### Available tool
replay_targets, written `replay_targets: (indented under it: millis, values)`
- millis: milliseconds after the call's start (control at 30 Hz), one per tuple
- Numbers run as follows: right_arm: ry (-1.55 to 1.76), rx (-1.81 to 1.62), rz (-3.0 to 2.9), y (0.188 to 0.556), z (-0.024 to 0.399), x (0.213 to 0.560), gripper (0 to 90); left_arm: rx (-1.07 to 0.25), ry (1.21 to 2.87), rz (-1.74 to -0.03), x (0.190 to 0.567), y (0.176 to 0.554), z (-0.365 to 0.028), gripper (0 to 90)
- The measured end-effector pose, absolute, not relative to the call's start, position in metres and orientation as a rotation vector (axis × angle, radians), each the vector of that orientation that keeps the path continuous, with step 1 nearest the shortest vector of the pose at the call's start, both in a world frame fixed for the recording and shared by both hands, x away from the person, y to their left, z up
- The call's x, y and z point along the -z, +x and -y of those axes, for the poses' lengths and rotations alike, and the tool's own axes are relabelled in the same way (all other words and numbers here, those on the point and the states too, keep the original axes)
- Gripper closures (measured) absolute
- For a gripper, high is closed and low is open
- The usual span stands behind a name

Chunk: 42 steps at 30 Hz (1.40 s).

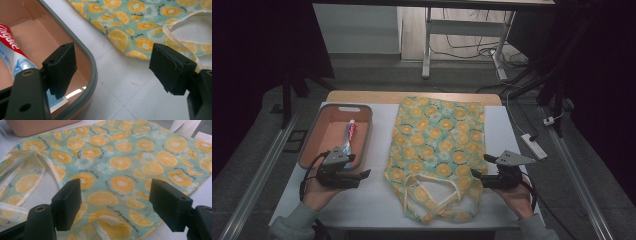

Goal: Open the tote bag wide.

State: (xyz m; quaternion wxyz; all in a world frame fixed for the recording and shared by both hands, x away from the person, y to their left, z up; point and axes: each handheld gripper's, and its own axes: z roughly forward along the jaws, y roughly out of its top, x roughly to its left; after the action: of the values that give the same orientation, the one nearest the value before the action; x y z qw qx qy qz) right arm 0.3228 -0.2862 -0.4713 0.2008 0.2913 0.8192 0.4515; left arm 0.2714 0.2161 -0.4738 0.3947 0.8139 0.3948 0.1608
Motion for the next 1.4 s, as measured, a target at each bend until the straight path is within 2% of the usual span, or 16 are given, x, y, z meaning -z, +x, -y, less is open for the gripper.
replay_targets:
  millis: [533,833,1067,1400]
  values:
    - [0.807,-1.214,-2.284,0.320,0.288,0.470,26.2,-0.408,2.074,-0.981,0.473,0.270,-0.214,22.9]
    - [0.789,-1.232,-2.296,0.314,0.288,0.453,28.3,-0.366,2.122,-0.866,0.468,0.269,-0.190,25.1]
    - [0.704,-1.209,-2.435,0.308,0.270,0.452,28.6,-0.307,2.204,-0.755,0.471,0.273,-0.161,26.1]
    - [0.469,-1.107,-2.735,0.287,0.222,0.465,28.1,-0.224,2.277,-0.672,0.481,0.291,-0.126,26.6]
